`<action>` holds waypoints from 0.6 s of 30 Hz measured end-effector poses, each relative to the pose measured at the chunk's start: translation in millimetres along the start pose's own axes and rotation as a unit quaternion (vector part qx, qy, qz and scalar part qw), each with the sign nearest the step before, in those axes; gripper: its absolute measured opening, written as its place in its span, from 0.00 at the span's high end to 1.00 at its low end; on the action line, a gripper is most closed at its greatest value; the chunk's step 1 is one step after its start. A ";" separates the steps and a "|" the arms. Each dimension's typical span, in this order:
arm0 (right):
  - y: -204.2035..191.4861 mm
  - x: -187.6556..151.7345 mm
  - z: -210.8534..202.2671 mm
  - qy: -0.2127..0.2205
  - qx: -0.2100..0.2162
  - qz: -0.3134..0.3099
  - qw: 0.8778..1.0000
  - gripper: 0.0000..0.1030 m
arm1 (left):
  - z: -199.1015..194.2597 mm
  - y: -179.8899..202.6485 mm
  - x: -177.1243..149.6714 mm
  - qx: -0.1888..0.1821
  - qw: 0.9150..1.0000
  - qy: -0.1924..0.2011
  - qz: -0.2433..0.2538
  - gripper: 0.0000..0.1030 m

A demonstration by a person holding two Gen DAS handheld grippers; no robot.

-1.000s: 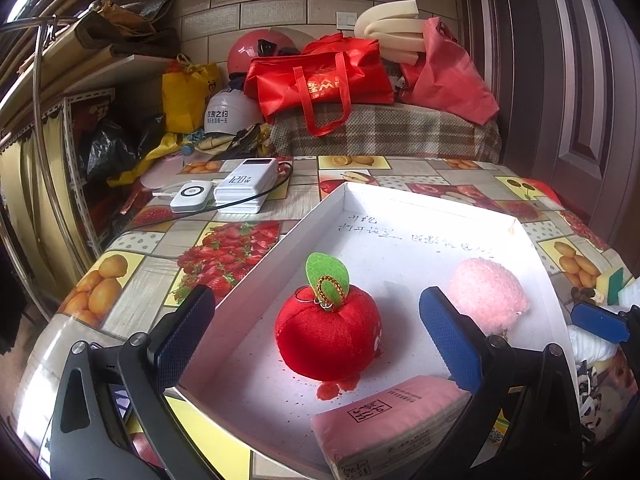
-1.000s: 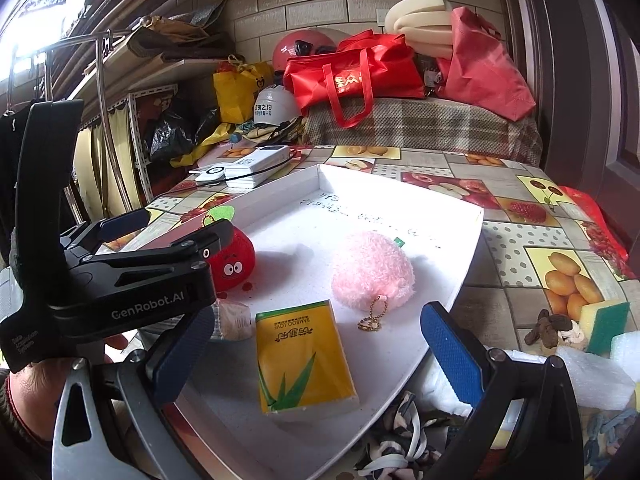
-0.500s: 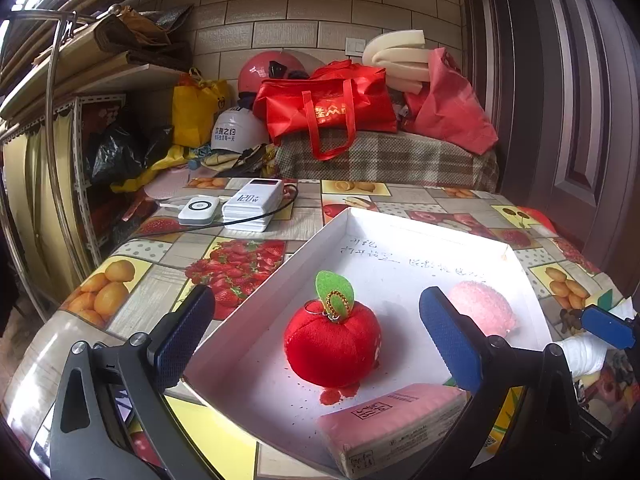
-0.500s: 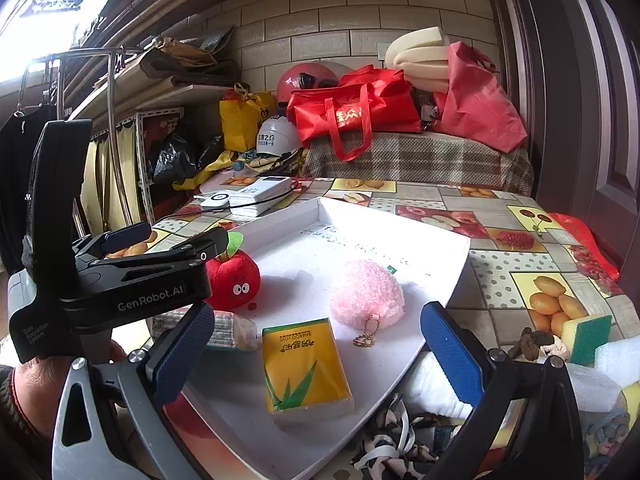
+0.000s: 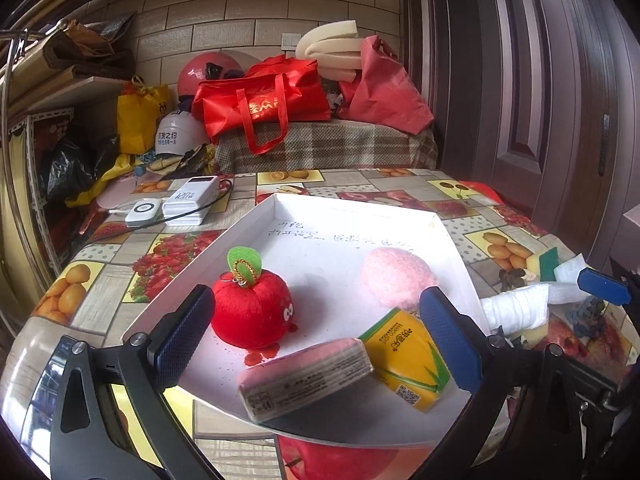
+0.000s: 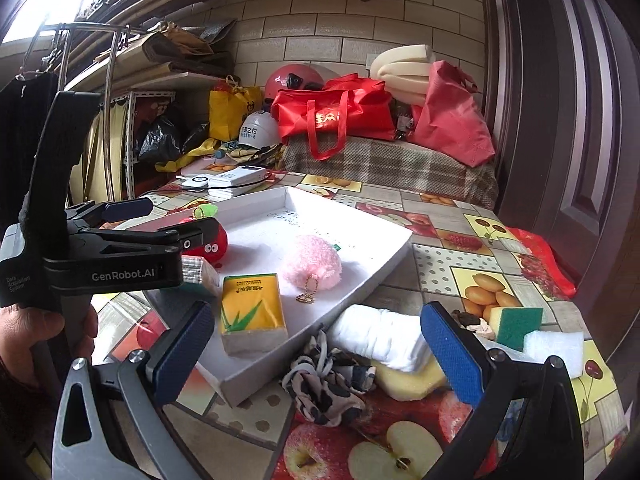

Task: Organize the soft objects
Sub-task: 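Withdraw both open tools from the white box toward the loose items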

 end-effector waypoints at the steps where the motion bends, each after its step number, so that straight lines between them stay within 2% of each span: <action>1: 15.6 -2.4 -3.4 -0.005 -0.010 0.019 1.000 0.00 | -3.6 10.7 -1.1 -0.010 1.000 0.003 0.015 0.00; 5: 93.2 -22.0 -18.5 -0.037 -0.066 0.120 0.990 0.00 | -14.0 53.4 -7.6 -0.074 0.995 -0.005 0.066 0.00; 9: 147.3 -34.3 -52.1 -0.032 -0.141 0.128 0.981 0.00 | -19.1 95.0 -16.2 -0.155 0.982 -0.036 0.102 0.00; 11: 160.7 -41.5 -56.5 -0.058 -0.135 0.121 0.982 0.00 | -22.2 114.2 -21.6 -0.179 0.974 -0.049 0.126 0.00; 14: 165.8 -57.3 -47.5 -0.116 -0.109 0.115 0.980 0.00 | -23.9 132.2 -27.2 -0.175 0.970 -0.056 0.162 0.00; 18: 160.7 -68.3 -29.6 -0.168 -0.073 0.110 0.977 0.00 | -17.6 136.6 -29.1 -0.188 0.967 -0.077 0.157 0.00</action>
Point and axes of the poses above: each gripper's, at about its wrist camera, not at the fingertips, and z roughly the way its jaws point, y to its right, x to its top, the point moved 4 cm from there along z, roughly the way its jaws point, and after that the axes turned 2 degrees about x, right-handed, at the moved point
